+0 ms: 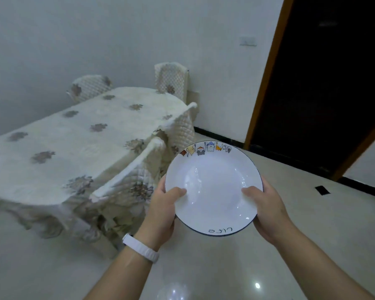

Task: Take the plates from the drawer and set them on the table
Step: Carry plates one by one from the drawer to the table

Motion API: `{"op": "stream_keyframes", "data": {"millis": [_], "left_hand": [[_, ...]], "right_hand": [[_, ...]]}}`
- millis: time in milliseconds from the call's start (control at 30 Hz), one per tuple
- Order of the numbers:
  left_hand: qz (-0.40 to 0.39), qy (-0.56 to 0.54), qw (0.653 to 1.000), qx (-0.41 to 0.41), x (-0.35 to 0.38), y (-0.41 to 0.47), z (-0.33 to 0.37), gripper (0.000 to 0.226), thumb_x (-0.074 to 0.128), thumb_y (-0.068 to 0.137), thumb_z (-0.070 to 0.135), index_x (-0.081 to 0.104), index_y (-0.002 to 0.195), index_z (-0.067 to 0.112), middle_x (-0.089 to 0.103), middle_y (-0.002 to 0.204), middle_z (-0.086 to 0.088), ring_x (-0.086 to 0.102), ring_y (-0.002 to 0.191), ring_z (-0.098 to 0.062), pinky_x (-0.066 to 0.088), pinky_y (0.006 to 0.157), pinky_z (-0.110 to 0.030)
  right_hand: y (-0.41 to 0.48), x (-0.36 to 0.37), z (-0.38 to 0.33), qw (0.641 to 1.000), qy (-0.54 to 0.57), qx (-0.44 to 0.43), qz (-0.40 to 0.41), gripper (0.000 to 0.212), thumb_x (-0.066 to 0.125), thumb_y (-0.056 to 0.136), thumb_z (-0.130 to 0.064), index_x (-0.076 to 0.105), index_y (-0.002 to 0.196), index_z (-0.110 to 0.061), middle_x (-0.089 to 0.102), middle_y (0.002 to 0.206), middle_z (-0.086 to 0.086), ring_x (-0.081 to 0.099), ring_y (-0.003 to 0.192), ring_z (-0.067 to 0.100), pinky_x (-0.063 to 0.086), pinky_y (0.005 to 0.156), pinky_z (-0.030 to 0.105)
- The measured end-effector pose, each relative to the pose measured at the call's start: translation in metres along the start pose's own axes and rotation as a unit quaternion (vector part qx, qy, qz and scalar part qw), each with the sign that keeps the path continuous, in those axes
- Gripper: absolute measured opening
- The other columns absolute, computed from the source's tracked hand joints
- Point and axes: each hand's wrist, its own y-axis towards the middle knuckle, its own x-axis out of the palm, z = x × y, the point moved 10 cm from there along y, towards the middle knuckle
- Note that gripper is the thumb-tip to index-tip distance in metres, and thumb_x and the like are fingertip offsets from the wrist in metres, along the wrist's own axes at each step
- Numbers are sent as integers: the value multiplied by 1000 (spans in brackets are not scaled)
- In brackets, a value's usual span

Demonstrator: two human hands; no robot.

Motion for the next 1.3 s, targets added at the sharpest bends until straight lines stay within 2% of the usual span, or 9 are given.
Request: {"op": "stream_keyframes", "data": {"millis": [100,267,400,533,667,867,967,1233,1300], "left_hand": [[40,1,999,20,-32,9,9,55,59,66,5,60,119,19,72,106,-13,69,87,-30,57,72,-44],[96,12,994,52,-70,28,16,61,62,69,3,56,125,26,69,114,-8,67,99,-32,56,80,-53],[131,16,990,56,-86,58,19,67,64,67,3,53,128,28,67,117,-8,66,101,-33,57,72,-45],[158,41,984,74,-86,103,28,66,63,70,4,52,130,29,67,119,-6,66,103,-30,57,75,-44],[177,67,979,75,-73,155,38,68,63,72,6,50,132,33,66,121,-3,66,105,-27,56,83,-51],[200,71,973,89,-51,224,48,69,66,69,10,50,132,33,66,121,-1,65,107,-26,55,84,-50],[234,61,965,97,-54,244,50,69,70,64,14,53,128,35,67,119,0,65,106,-27,55,83,-49],[270,63,955,105,-72,285,58,62,63,71,11,53,129,32,67,120,-1,64,108,-27,54,87,-51],[279,59,952,107,-80,295,59,60,62,71,10,55,126,33,69,116,2,66,104,-25,56,81,-45]], "right_hand": [[25,31,11,999,-12,12,-31,41,55,72,-12,66,111,-23,73,106,10,69,93,31,55,78,45],[72,67,31,996,-22,24,-85,47,57,73,-13,60,118,-27,71,112,7,68,101,34,55,84,50],[121,90,44,990,-19,35,-133,47,59,74,-14,59,120,-28,70,114,7,68,103,33,55,86,52],[181,105,47,983,-18,48,-175,45,60,75,-15,61,117,-32,71,114,4,69,101,28,56,79,43],[247,110,33,975,-29,53,-215,48,59,75,-16,59,121,-31,70,117,3,68,104,26,55,84,46],[333,114,16,962,-36,65,-263,51,58,74,-17,58,123,-33,71,115,-1,68,104,25,57,82,44],[361,122,13,956,-42,66,-284,51,58,75,-17,58,123,-35,70,116,1,68,104,25,57,84,47],[409,147,21,951,-72,68,-292,50,58,73,-21,58,121,-35,70,115,-1,67,106,25,54,91,53],[421,157,27,949,-83,74,-296,51,61,70,-25,59,120,-39,69,116,-2,66,106,25,54,91,54]]}}
